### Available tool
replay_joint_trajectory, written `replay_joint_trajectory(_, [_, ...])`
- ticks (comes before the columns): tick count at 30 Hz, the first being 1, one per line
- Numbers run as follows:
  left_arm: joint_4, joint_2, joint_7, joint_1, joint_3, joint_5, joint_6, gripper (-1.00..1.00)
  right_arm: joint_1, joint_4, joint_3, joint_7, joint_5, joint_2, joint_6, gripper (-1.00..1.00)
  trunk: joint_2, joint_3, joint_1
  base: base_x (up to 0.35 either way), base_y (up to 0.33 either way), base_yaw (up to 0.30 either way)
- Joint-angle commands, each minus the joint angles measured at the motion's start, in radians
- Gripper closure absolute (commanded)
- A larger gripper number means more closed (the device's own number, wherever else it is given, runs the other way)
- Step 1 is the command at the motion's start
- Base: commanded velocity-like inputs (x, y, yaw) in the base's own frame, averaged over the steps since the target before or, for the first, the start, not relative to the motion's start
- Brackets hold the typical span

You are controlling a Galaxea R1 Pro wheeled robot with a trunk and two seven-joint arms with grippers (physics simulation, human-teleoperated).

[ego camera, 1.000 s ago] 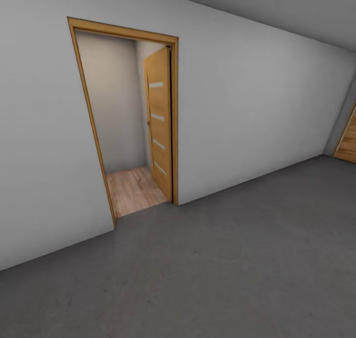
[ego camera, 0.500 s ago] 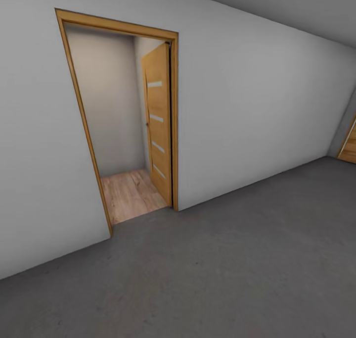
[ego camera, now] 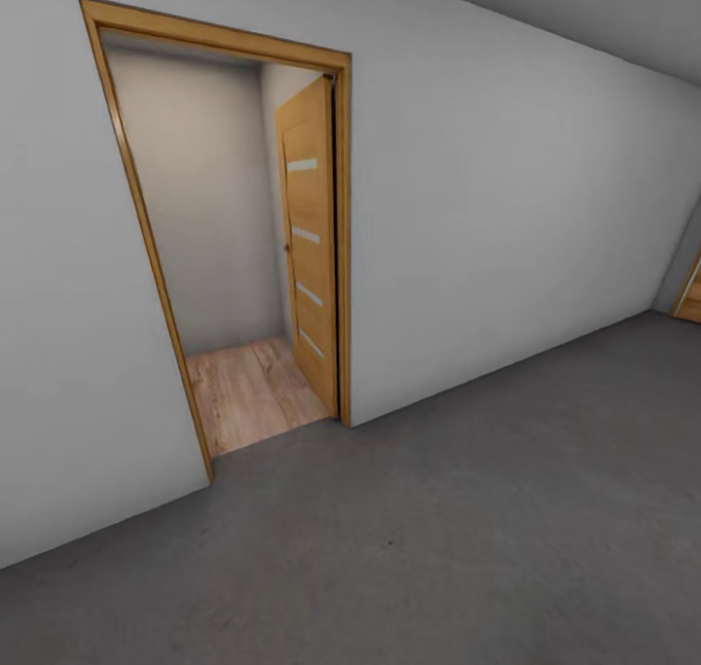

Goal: Move the two storage containers from the living room to the garage. In the garage, place one container on the floor and stack the other container on top of it (either order is fine).

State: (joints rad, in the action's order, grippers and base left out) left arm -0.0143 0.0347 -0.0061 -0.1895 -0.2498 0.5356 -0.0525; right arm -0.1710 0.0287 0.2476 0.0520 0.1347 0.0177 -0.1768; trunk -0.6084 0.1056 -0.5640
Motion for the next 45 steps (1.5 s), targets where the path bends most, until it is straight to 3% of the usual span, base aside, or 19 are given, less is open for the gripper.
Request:
replay_joint_trajectory(1, [0.001, 0.000, -0.001, -0.001, -0.008, 0.009, -0.003, -1.00, -0.001, 0.003, 0.009, 0.002, 0.010, 0.001, -0.006, -1.00, -0.001, 0.002, -0.001, 0.314, 0.000, 0.000])
replay_joint_trajectory(27, [0.003, -0.002, 0.000, -0.001, -0.008, 0.009, -0.001, -1.00, -0.001, 0.002, 0.009, 0.011, 0.004, 0.000, -0.007, -1.00, -0.001, 0.002, -0.001, 0.321, 0.000, 0.002])
replay_joint_trajectory(45, [0.003, -0.002, 0.001, -0.001, -0.008, 0.008, -0.001, -1.00, -0.001, 0.002, 0.010, 0.012, 0.001, -0.002, -0.007, -1.00, -0.001, 0.002, -0.001, 0.321, 0.000, 0.218])
